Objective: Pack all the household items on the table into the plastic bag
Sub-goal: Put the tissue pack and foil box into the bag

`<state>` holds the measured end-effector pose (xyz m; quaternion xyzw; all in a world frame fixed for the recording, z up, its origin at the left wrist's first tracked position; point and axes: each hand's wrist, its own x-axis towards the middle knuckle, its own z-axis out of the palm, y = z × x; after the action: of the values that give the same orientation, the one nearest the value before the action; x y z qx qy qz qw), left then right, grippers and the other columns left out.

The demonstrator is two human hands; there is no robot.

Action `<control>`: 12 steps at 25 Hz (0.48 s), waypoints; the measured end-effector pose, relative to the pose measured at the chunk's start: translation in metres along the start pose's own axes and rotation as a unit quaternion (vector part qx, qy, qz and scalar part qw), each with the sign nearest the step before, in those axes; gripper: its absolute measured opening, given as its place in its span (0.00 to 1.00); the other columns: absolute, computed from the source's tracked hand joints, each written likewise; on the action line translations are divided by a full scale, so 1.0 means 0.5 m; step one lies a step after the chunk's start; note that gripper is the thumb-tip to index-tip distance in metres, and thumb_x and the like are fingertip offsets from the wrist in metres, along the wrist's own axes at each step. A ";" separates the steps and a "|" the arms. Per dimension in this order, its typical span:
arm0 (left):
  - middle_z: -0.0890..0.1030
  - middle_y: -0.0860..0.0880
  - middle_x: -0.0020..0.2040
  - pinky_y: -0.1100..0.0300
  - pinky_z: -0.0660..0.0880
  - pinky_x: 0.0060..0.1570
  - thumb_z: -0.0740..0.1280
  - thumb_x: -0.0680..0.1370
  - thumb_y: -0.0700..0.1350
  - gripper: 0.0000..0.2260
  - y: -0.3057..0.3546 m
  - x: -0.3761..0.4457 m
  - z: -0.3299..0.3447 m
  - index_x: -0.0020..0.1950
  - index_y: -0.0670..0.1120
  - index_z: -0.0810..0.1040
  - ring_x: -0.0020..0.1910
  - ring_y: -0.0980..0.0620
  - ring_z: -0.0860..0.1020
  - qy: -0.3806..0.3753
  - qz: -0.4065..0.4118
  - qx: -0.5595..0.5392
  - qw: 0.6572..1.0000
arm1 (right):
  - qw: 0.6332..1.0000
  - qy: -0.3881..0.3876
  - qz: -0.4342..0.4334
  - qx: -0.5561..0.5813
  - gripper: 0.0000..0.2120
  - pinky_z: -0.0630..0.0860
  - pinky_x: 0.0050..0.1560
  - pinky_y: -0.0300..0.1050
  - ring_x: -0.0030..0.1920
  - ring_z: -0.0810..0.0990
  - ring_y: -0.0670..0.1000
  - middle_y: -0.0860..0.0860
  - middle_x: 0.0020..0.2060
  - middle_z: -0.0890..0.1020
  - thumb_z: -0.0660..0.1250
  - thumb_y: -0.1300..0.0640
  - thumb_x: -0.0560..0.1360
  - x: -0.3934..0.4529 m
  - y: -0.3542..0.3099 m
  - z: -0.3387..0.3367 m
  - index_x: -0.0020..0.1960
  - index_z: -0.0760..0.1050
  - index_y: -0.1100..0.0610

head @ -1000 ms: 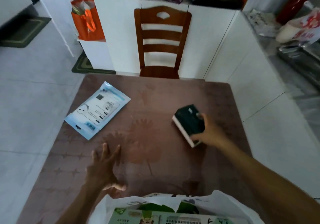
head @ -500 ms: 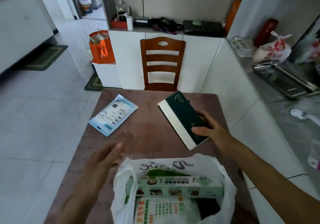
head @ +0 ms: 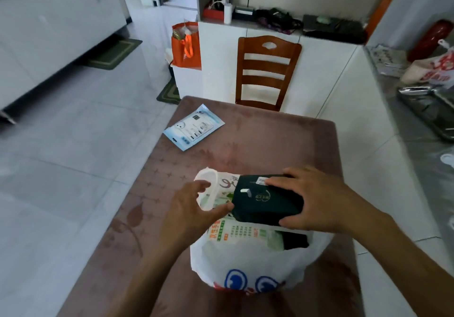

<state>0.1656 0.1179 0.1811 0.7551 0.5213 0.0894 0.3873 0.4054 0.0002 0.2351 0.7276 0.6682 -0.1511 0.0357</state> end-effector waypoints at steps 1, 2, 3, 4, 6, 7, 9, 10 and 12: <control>0.78 0.55 0.58 0.72 0.69 0.36 0.72 0.71 0.58 0.21 0.002 -0.004 0.012 0.62 0.53 0.77 0.47 0.59 0.76 0.003 0.001 0.017 1.000 | 1.000 -0.005 0.002 -0.022 0.42 0.68 0.57 0.45 0.64 0.66 0.48 0.45 0.71 0.66 0.63 0.30 0.64 0.008 -0.008 0.015 0.75 0.54 0.36; 0.81 0.51 0.58 0.73 0.70 0.32 0.71 0.74 0.53 0.15 0.005 -0.009 0.016 0.59 0.49 0.80 0.42 0.60 0.78 0.025 0.010 0.001 1.000 | 0.999 -0.008 0.001 -0.037 0.41 0.69 0.59 0.48 0.66 0.66 0.50 0.46 0.72 0.66 0.62 0.30 0.65 0.015 -0.015 0.031 0.75 0.53 0.36; 0.84 0.48 0.55 0.73 0.72 0.29 0.69 0.76 0.47 0.08 0.004 -0.013 0.015 0.54 0.47 0.81 0.37 0.61 0.80 0.049 0.016 -0.060 0.997 | 0.999 -0.013 -0.002 -0.037 0.41 0.69 0.61 0.50 0.67 0.65 0.51 0.47 0.72 0.65 0.62 0.30 0.64 0.018 -0.022 0.049 0.74 0.53 0.36; 0.86 0.46 0.50 0.72 0.74 0.28 0.67 0.78 0.43 0.04 0.002 -0.020 0.009 0.49 0.46 0.82 0.35 0.61 0.82 0.067 0.017 -0.147 0.987 | 0.999 -0.019 -0.004 -0.027 0.41 0.69 0.62 0.51 0.67 0.65 0.51 0.47 0.72 0.66 0.62 0.30 0.64 0.022 -0.031 0.071 0.74 0.53 0.36; 0.86 0.46 0.38 0.70 0.76 0.31 0.64 0.79 0.43 0.07 -0.006 -0.033 -0.012 0.45 0.46 0.80 0.35 0.59 0.83 0.084 0.008 -0.280 0.956 | 1.000 -0.027 -0.015 -0.001 0.40 0.71 0.61 0.54 0.67 0.65 0.53 0.48 0.71 0.66 0.62 0.31 0.63 0.038 -0.057 0.120 0.72 0.54 0.37; 0.84 0.46 0.33 0.69 0.75 0.34 0.63 0.80 0.44 0.08 -0.009 -0.037 -0.018 0.43 0.46 0.80 0.32 0.57 0.82 0.083 0.010 -0.299 0.951 | 0.999 -0.024 -0.024 0.007 0.39 0.71 0.60 0.55 0.67 0.65 0.54 0.49 0.70 0.66 0.63 0.33 0.64 0.049 -0.077 0.146 0.71 0.54 0.37; 0.79 0.46 0.27 0.68 0.74 0.34 0.63 0.80 0.46 0.11 -0.011 -0.043 -0.020 0.40 0.47 0.80 0.26 0.55 0.76 0.073 0.025 -0.326 0.942 | 0.998 -0.030 -0.046 0.037 0.38 0.70 0.62 0.57 0.67 0.65 0.56 0.49 0.70 0.66 0.65 0.35 0.65 0.064 -0.122 0.202 0.70 0.54 0.39; 0.77 0.46 0.26 0.68 0.73 0.31 0.62 0.81 0.45 0.12 -0.012 -0.045 -0.018 0.40 0.47 0.80 0.25 0.54 0.73 0.073 0.033 -0.342 0.936 | 0.995 -0.050 -0.058 0.060 0.38 0.69 0.63 0.57 0.68 0.64 0.55 0.48 0.71 0.65 0.67 0.35 0.65 0.064 -0.140 0.227 0.70 0.54 0.40; 0.75 0.44 0.25 0.64 0.72 0.27 0.59 0.82 0.45 0.14 -0.021 -0.049 -0.017 0.40 0.48 0.80 0.23 0.50 0.71 0.080 0.056 -0.357 0.929 | 0.985 -0.107 -0.080 0.109 0.40 0.65 0.67 0.54 0.70 0.63 0.53 0.45 0.72 0.62 0.70 0.35 0.65 0.054 -0.149 0.264 0.71 0.55 0.39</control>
<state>0.1428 0.1025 0.1863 0.5853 0.4408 0.3511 0.5830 0.3112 0.0004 0.1131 0.6509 0.6960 -0.3028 0.0152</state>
